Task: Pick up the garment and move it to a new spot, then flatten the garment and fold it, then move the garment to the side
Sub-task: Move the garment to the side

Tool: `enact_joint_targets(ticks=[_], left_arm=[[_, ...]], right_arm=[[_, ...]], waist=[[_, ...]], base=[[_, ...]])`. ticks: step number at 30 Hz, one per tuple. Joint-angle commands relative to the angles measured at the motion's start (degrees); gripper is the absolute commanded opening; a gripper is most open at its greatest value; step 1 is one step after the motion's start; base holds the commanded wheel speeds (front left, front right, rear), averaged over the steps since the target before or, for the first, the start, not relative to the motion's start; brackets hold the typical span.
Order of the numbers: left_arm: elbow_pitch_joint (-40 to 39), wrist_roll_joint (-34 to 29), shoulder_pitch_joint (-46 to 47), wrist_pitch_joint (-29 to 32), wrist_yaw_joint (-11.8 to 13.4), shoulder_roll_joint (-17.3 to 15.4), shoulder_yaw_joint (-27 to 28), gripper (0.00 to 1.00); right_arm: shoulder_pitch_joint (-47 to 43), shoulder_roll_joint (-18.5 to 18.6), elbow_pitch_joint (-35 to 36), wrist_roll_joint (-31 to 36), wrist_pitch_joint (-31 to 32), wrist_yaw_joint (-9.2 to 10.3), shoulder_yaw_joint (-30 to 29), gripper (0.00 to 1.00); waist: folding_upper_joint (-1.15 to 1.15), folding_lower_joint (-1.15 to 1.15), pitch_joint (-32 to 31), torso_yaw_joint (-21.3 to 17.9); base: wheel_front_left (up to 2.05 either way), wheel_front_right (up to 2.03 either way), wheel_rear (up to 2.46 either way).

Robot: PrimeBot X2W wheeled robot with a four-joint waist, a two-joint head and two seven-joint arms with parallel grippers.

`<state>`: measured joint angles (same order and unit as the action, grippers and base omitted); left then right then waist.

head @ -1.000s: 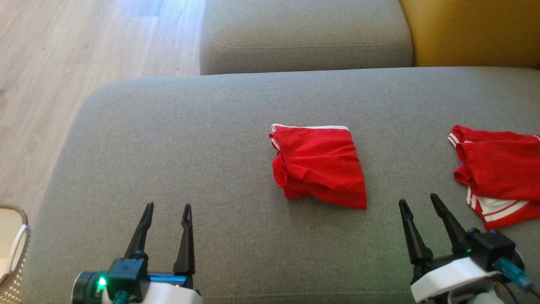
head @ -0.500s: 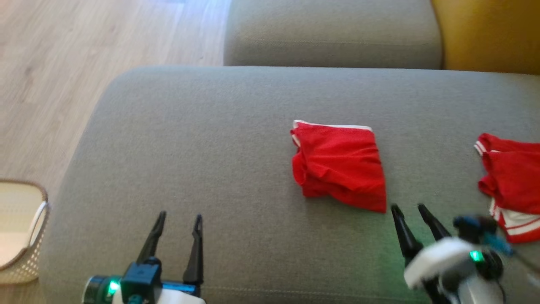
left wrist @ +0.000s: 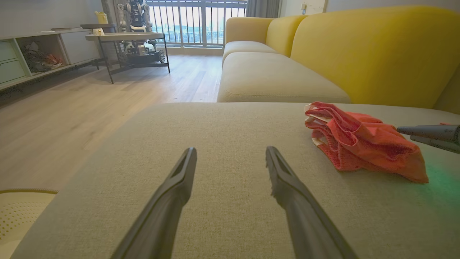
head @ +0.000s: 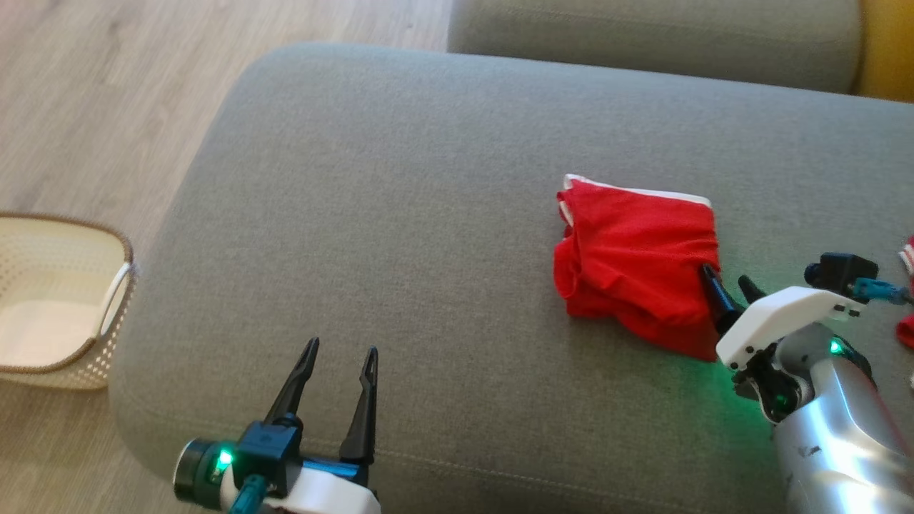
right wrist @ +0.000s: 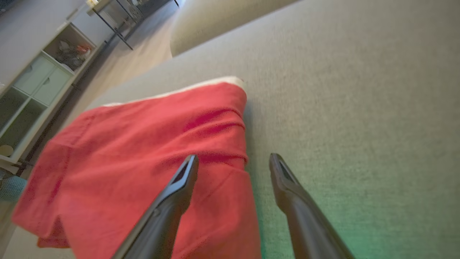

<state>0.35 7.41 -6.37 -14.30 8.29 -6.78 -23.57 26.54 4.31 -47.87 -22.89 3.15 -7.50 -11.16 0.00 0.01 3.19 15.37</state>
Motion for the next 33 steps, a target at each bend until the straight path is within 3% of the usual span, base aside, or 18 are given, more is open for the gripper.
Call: enact_joint_targets(ticks=[1, 3, 4, 5, 6, 12, 19, 23, 33], left_arm=[[-1.4, 0.4, 2.8, -0.7, -0.2, 0.6, 2.1, 1.0], [-1.3, 0.3, 2.9, -0.7, -0.4, 0.8, 2.4, 1.0], [-1.3, 0.3, 3.0, -0.7, -0.4, 0.8, 2.5, 1.0], [-1.4, 0.3, 3.3, -0.7, -0.7, 1.0, 2.8, 1.0], [-1.4, 0.2, 3.4, -0.7, -0.8, 1.0, 3.0, 1.0], [-1.8, 0.1, 3.6, -0.7, -1.4, 1.3, 3.9, 1.0], [-2.5, -0.3, 3.4, -0.7, -1.8, 1.4, 5.6, 1.0], [-2.5, -0.6, 3.9, -0.7, -2.5, 1.4, 5.9, 1.0], [-1.8, 0.3, 4.4, -0.7, -3.5, 1.8, 7.9, 1.0]], right_arm=[[3.1, 0.5, -0.5, -0.1, 0.7, 0.01, 0.9, 1.0], [4.1, 0.7, -3.0, -0.3, 1.7, 0.01, 1.2, 1.0], [4.5, 0.7, -4.0, -0.2, 2.4, 0.01, 1.9, 0.93], [5.3, 0.5, -5.4, -0.9, 3.1, 0.01, 2.8, 0.22], [5.6, 0.4, -5.9, -1.3, 3.3, 0.01, 3.4, 0.0], [6.4, 1.6, -5.5, -2.0, 1.6, 0.01, 7.9, 0.0], [7.6, 7.9, -1.6, 2.9, -0.7, 0.01, 12.6, 0.0], [8.8, 11.7, 1.2, 5.8, -0.6, 0.01, 12.5, 0.0], [9.1, 17.2, 6.0, 13.2, 2.0, 0.01, 6.9, 0.0]], waist=[[0.0, -0.01, 1.0, 0.9], [0.0, -0.01, 1.3, 0.9], [0.0, -0.01, 1.5, 0.8], [0.0, -0.01, 1.7, 0.5], [0.0, -0.01, 1.8, 0.2], [0.0, -0.01, 2.1, -2.6], [0.0, -0.01, 2.9, -8.9], [0.0, -0.01, 3.6, -12.5], [0.0, -0.01, 5.4, -16.8]], base=[[0.0, 0.0, 0.0], [0.0, 0.0, 0.0], [0.0, 0.0, 0.0], [0.0, 0.0, 0.0], [0.0, 0.0, 0.0], [0.0, 0.0, 0.0], [0.0, 0.0, 0.0], [0.0, 0.0, 0.0], [0.0, 0.0, 0.0]])
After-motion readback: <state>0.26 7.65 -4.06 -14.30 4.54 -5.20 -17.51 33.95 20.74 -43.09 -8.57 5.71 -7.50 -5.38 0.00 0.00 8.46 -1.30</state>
